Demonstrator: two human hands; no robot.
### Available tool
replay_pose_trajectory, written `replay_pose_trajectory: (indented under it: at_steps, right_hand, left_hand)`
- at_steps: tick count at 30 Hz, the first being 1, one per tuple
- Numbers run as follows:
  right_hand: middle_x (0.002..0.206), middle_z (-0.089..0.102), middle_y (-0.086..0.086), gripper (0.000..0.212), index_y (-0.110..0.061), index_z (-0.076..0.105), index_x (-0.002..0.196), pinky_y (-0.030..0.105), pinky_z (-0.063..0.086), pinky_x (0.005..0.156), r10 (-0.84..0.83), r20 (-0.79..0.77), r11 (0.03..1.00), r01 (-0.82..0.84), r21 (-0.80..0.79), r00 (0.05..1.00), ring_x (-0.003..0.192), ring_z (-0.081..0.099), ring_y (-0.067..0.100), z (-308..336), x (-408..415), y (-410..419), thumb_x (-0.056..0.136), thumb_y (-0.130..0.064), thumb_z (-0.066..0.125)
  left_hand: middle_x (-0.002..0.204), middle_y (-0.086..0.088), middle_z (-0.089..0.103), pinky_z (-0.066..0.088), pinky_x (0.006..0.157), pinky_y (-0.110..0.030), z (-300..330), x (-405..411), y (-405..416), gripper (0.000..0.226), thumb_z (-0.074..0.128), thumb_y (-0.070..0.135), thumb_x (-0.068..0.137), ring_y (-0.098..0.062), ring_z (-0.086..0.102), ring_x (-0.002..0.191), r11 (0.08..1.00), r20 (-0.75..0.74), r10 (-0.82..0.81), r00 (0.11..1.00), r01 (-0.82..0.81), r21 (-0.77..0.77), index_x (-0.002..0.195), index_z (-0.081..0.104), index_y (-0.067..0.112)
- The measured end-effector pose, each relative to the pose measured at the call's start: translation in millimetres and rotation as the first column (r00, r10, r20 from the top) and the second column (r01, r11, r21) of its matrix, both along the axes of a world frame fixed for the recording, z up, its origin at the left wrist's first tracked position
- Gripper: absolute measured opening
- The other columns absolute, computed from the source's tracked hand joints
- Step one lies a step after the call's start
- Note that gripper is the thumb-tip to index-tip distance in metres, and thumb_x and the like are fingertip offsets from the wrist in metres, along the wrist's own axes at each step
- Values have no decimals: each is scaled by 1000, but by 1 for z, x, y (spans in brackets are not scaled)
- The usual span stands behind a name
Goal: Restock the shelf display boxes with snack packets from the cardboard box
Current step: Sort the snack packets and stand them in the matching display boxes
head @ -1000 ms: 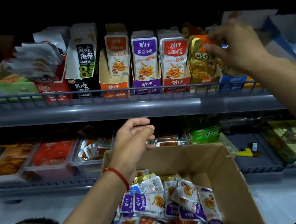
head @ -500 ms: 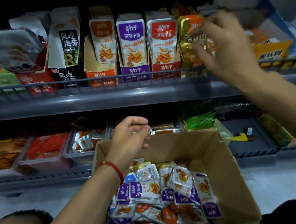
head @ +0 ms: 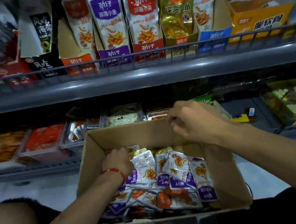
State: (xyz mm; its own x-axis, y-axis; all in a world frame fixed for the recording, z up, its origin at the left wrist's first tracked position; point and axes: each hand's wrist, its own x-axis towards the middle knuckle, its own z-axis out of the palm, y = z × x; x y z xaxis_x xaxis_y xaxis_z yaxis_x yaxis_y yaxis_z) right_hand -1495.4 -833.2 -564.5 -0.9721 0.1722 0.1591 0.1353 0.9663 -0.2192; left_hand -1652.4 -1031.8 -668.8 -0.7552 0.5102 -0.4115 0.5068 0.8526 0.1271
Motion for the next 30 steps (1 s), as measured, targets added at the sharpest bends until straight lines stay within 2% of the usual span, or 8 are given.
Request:
replay_pose_trajectory:
  at_steps: [7,12,17,21,22,24,27,30]
  right_hand:
    - [112,64,-3,20,-25,68,109,42,57,74,40,73,999,-38,-19,997,89,65,20,-8,-5,-3,95,-30,54]
    - [112,65,-5,20,-28,68,109,43,57,76,44,87,999,-42,-23,995,92,64,18,-10,-8,-3,96,-32,53]
    - [108,66,-5,18,-28,67,105,41,58,74,50,106,999,-49,-12,993,89,64,16,-13,-11,-8,96,-33,53]
    - [102,68,-5,16,-28,68,103,41,58,73,43,139,999,-40,-19,989,86,65,16,-14,-15,-8,96,-33,54]
    - [100,69,-6,16,-28,69,103,41,58,75,32,168,998,-22,-58,985,87,66,15,-14,-18,-8,96,-33,56]
    - [100,70,-10,13,-28,71,105,38,58,83,6,281,965,69,-255,960,92,66,11,-14,-22,-7,96,-31,62]
    - [105,71,-7,26,-24,70,113,35,57,89,12,485,770,301,-562,874,97,67,11,-13,-22,-10,94,-42,68]
    - [106,77,-1,33,-17,70,115,35,57,86,75,535,467,445,-765,841,101,72,21,-7,-18,-19,94,-42,68]
  left_hand:
    - [121,-12,67,52,88,-38,-28,-12,-8,47,60,13,86,-35,64,110,993,-13,35,999,-33,113,132,54,25]
    - [98,-5,70,55,77,-33,-34,-24,-2,16,60,12,86,-30,67,93,973,-106,82,991,-57,224,84,59,28]
    - [101,-3,62,52,70,-36,-36,-16,-1,17,50,24,100,-26,65,91,982,-338,-106,935,152,111,95,66,21]
    - [89,6,65,55,70,-34,-10,-8,-7,8,59,27,93,-18,62,87,942,-345,-48,938,157,296,85,61,24]
    - [83,8,66,56,67,-33,2,-4,-9,11,63,26,91,-15,64,82,920,-280,16,960,96,381,81,59,25]
    - [77,5,70,57,62,-31,29,4,-9,16,70,18,90,-14,68,74,778,43,159,986,-152,610,79,60,22]
    - [82,-14,70,57,56,-30,70,18,-9,14,72,-2,87,-22,67,61,402,608,144,780,-608,685,88,60,7]
    - [94,-23,68,60,55,-31,93,30,-9,32,70,-14,83,-26,70,64,181,767,24,642,-757,628,100,53,7]
